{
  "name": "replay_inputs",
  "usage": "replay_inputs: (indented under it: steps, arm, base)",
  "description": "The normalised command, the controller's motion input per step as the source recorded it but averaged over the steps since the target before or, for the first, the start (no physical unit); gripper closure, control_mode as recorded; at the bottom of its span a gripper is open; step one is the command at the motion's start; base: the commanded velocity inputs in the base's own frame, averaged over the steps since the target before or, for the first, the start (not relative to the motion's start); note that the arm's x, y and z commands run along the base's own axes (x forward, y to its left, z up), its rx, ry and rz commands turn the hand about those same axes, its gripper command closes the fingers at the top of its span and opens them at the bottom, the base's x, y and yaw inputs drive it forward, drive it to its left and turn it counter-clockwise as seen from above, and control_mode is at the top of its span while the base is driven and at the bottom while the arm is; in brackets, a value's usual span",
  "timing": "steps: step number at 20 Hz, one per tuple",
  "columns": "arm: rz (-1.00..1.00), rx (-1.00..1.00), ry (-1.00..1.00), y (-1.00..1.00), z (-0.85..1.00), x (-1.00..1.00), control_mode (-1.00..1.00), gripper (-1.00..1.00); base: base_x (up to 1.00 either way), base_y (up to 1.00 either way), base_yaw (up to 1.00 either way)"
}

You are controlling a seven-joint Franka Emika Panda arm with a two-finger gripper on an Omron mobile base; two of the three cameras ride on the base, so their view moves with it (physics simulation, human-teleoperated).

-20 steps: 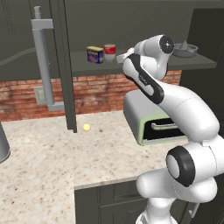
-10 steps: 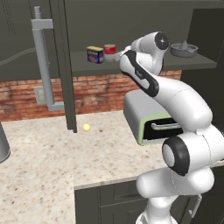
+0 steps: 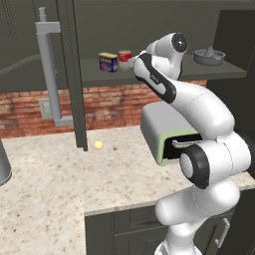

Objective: Pick the cans from the counter and place them in their designated side in the cabinet.

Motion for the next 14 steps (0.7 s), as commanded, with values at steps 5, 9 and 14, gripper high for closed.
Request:
replay_inputs:
  steps: [5, 9, 14]
  arm:
    - [0.01, -0.02, 0.02, 0.0, -0.24, 0.23, -1.0, 1.0]
    - [0.01, -0.02, 0.02, 0.0, -0.24, 0.22, -1.0, 1.0]
    - [0.01, -0.02, 0.01, 0.0, -0.27, 0.18, -1.0, -1.0]
  base:
    - [0.0, 0.0, 0.0]
    - [0.0, 0.0, 0.0]
    - [0.0, 0.0, 0.0]
